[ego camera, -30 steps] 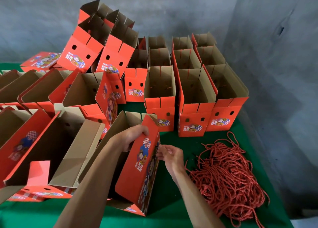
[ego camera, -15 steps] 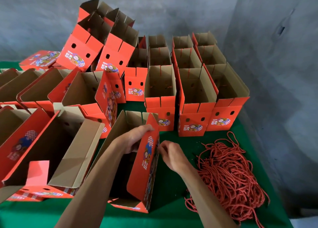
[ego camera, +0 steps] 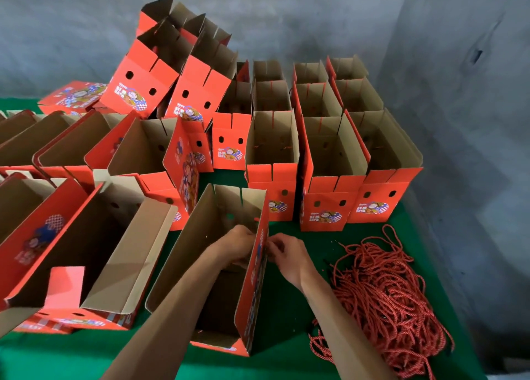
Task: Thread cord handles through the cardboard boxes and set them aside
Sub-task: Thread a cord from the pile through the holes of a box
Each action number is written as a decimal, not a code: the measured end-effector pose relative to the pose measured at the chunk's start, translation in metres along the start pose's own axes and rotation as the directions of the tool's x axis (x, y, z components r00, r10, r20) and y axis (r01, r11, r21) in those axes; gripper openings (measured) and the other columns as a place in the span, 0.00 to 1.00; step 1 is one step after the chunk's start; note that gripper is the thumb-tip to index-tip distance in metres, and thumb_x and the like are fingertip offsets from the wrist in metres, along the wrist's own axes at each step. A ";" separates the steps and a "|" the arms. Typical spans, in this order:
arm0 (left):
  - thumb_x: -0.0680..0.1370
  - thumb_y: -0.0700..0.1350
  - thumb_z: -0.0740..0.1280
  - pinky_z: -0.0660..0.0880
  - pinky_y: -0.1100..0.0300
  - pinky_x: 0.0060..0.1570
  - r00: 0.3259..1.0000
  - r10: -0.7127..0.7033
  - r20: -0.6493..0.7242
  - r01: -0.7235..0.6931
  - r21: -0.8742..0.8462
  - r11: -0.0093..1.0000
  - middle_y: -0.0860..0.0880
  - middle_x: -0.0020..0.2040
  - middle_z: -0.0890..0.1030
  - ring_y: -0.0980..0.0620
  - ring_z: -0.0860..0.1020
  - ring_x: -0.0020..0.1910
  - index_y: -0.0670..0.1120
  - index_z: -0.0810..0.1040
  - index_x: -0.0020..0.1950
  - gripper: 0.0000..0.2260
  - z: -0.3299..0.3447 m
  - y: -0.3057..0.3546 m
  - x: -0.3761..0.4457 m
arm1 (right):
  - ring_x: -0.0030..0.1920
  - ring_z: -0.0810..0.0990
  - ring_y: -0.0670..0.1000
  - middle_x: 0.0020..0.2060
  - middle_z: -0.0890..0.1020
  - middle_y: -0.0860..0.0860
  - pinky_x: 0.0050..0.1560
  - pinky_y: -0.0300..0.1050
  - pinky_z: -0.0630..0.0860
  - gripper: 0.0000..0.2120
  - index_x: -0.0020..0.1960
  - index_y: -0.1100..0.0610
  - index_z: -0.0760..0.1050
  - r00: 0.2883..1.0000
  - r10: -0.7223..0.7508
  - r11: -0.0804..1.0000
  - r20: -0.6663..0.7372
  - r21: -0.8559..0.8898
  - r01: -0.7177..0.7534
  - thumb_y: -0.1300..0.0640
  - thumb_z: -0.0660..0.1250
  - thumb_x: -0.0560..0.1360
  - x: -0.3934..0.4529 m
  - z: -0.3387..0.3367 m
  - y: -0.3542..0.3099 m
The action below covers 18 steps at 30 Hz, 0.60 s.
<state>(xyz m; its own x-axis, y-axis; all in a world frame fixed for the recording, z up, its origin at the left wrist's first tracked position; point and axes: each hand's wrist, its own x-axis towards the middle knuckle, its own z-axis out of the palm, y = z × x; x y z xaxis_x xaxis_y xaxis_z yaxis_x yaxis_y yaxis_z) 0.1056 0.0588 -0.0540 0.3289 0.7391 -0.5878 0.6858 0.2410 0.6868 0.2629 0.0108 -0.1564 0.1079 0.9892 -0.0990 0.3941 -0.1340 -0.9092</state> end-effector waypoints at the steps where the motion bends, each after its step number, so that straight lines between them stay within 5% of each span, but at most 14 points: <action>1: 0.82 0.47 0.67 0.79 0.66 0.32 0.999 0.039 -0.029 -0.037 0.055 0.998 0.44 0.48 0.85 0.48 0.85 0.45 0.43 0.79 0.48 0.08 0.003 -0.003 0.002 | 0.46 0.84 0.43 0.45 0.85 0.44 0.51 0.47 0.83 0.06 0.50 0.46 0.80 1.000 0.013 1.000 0.009 0.006 -0.013 0.52 0.65 0.83 -0.002 0.001 0.001; 6: 0.81 0.44 0.70 0.76 0.69 0.29 0.986 0.130 -0.109 -0.115 0.133 0.984 0.46 0.47 0.83 0.52 0.84 0.44 0.45 0.78 0.50 0.03 0.004 -0.008 0.002 | 0.43 0.83 0.40 0.43 0.84 0.43 0.41 0.39 0.78 0.05 0.50 0.45 0.77 0.995 0.029 0.997 0.092 -0.070 -0.022 0.45 0.66 0.81 -0.014 -0.001 0.004; 8: 0.81 0.45 0.70 0.75 0.68 0.28 0.990 0.076 -0.119 -0.063 0.110 0.992 0.47 0.47 0.82 0.53 0.83 0.42 0.46 0.75 0.51 0.05 0.004 -0.010 0.002 | 0.39 0.83 0.47 0.38 0.83 0.46 0.38 0.46 0.76 0.11 0.45 0.50 0.78 0.993 0.068 0.963 0.095 -0.265 -0.040 0.44 0.65 0.80 -0.018 -0.003 0.012; 11: 0.82 0.44 0.68 0.76 0.67 0.26 0.992 -0.020 -0.124 0.017 -0.024 1.000 0.45 0.45 0.84 0.52 0.85 0.38 0.42 0.77 0.52 0.05 0.001 -0.013 0.001 | 0.45 0.84 0.58 0.43 0.84 0.53 0.45 0.50 0.80 0.11 0.47 0.56 0.78 0.977 0.213 0.767 0.007 -0.621 -0.162 0.50 0.63 0.81 -0.027 -0.007 0.031; 13: 0.83 0.44 0.66 0.79 0.65 0.29 0.997 -0.029 -0.070 0.025 -0.068 0.997 0.45 0.44 0.85 0.53 0.86 0.36 0.42 0.79 0.54 0.07 -0.002 -0.020 -0.003 | 0.49 0.84 0.59 0.47 0.84 0.55 0.48 0.49 0.78 0.10 0.50 0.58 0.76 0.963 0.268 0.676 -0.033 -0.705 -0.212 0.51 0.62 0.81 -0.035 -0.011 0.045; 15: 0.85 0.50 0.64 0.82 0.60 0.34 1.000 -0.022 -0.007 0.021 -0.110 0.994 0.45 0.48 0.86 0.53 0.87 0.41 0.44 0.78 0.61 0.12 -0.003 -0.024 -0.013 | 0.43 0.83 0.57 0.43 0.82 0.56 0.44 0.48 0.76 0.12 0.47 0.59 0.76 0.956 0.292 0.743 0.005 -0.630 -0.224 0.52 0.62 0.83 -0.038 -0.013 0.049; 17: 0.84 0.61 0.58 0.84 0.53 0.42 1.000 -0.012 0.000 0.012 -0.136 0.991 0.45 0.52 0.85 0.50 0.87 0.46 0.47 0.77 0.63 0.20 -0.002 -0.024 -0.023 | 0.31 0.76 0.51 0.34 0.79 0.54 0.36 0.45 0.71 0.16 0.39 0.58 0.76 0.953 0.286 0.940 0.100 -0.221 -0.259 0.53 0.64 0.83 -0.037 -0.012 0.043; 18: 0.83 0.66 0.55 0.84 0.51 0.48 1.000 -0.007 -0.003 0.007 -0.147 0.989 0.45 0.54 0.85 0.49 0.86 0.48 0.48 0.77 0.63 0.25 -0.001 -0.022 -0.028 | 0.27 0.72 0.49 0.31 0.77 0.54 0.32 0.44 0.68 0.17 0.36 0.58 0.76 0.951 0.284 0.955 0.121 0.050 -0.292 0.54 0.65 0.83 -0.035 -0.013 0.037</action>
<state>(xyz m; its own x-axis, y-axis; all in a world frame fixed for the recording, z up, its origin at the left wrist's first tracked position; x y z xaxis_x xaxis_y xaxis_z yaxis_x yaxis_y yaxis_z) 0.0807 0.0334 -0.0518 0.3221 0.7393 -0.5913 0.5854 0.3354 0.7381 0.2852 -0.0299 -0.1815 0.1044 0.9099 -0.4014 0.2993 -0.4137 -0.8598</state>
